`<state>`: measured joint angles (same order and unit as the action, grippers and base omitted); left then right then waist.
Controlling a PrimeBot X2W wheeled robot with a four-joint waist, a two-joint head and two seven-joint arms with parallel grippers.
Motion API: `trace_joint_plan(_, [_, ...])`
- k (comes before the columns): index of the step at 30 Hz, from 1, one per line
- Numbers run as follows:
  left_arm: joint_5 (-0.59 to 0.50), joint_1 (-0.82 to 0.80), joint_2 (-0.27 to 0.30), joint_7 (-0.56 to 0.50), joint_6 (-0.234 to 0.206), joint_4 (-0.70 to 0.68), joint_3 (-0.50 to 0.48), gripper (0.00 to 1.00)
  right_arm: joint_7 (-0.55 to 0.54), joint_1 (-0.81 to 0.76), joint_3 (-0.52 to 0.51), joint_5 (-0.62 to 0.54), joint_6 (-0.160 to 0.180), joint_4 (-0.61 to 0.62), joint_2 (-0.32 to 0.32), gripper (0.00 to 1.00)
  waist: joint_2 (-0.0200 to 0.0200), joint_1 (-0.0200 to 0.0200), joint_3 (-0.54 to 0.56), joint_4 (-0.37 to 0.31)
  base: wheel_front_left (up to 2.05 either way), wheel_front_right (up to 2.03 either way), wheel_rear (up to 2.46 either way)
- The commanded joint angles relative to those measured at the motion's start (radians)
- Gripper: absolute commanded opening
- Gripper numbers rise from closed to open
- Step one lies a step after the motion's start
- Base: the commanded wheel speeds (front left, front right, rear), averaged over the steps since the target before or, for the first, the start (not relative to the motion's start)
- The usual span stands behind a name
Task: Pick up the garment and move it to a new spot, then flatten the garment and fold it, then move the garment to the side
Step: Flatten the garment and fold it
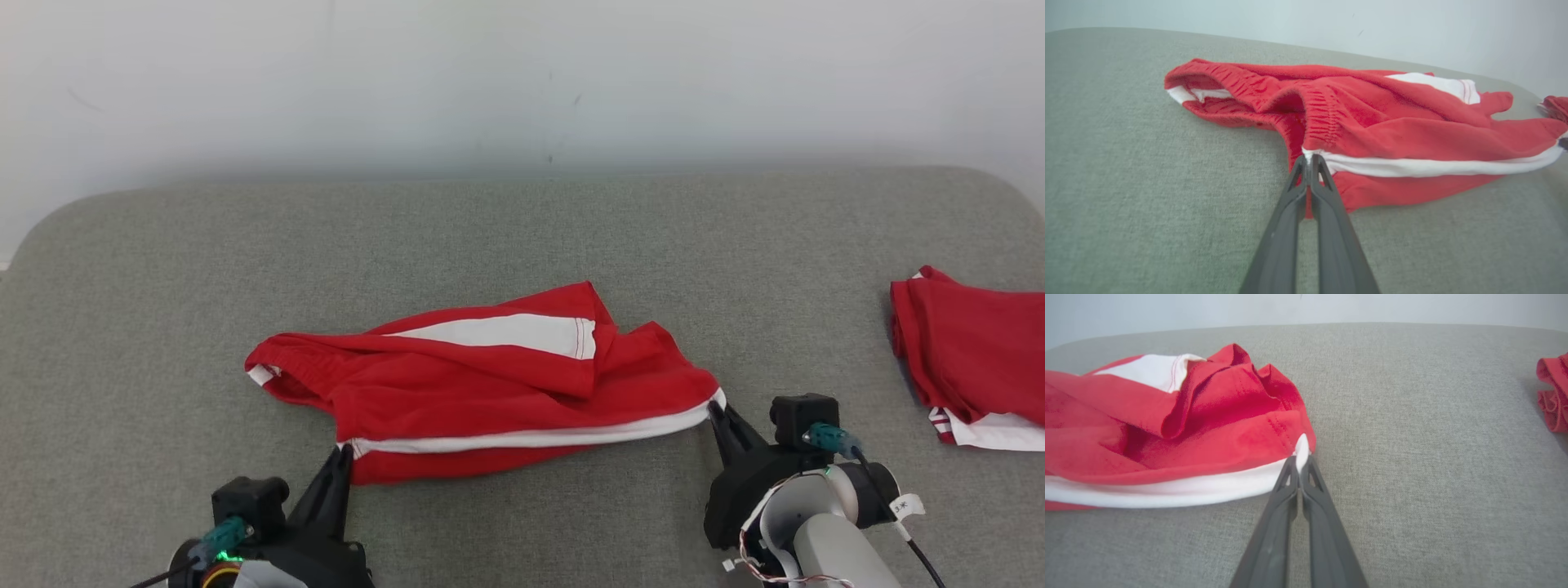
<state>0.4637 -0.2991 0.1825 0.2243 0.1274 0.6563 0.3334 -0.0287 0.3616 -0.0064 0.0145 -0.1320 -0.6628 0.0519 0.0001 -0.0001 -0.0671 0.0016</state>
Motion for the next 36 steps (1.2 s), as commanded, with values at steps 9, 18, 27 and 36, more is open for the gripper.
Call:
trace_joint_plan(9, [0.044, -0.107, 0.055, 0.015, 0.002, -0.255, -0.025, 0.00, 0.045, 0.038, 0.026, 0.167, 0.002, 0.244, -0.003, 0.00, -0.0001, 0.0001, 0.063, -0.026, 0.00, 0.00, 0.00])
trace_joint_plan(18, [0.147, -0.307, 0.161, -0.113, 0.002, -0.481, 0.028, 0.00, -0.012, 0.136, 0.026, 0.209, 0.002, 0.495, 0.043, 0.00, -0.0001, 0.0001, 0.084, -0.065, 0.00, 0.00, 0.00])
trace_joint_plan(27, [0.392, -0.399, 0.185, -0.207, 0.002, -0.604, 0.048, 0.00, -0.001, 0.209, -0.025, 0.214, 0.002, 0.656, 0.062, 0.00, -0.0001, 0.0001, 0.088, -0.093, 0.00, 0.00, 0.00])
trace_joint_plan(36, [0.544, -0.375, 0.166, -0.231, 0.000, -0.605, 0.011, 0.00, 0.041, 0.255, -0.115, 0.182, 0.002, 0.754, 0.045, 0.00, -0.0001, 0.0001, 0.090, -0.112, 0.00, 0.00, 0.00])
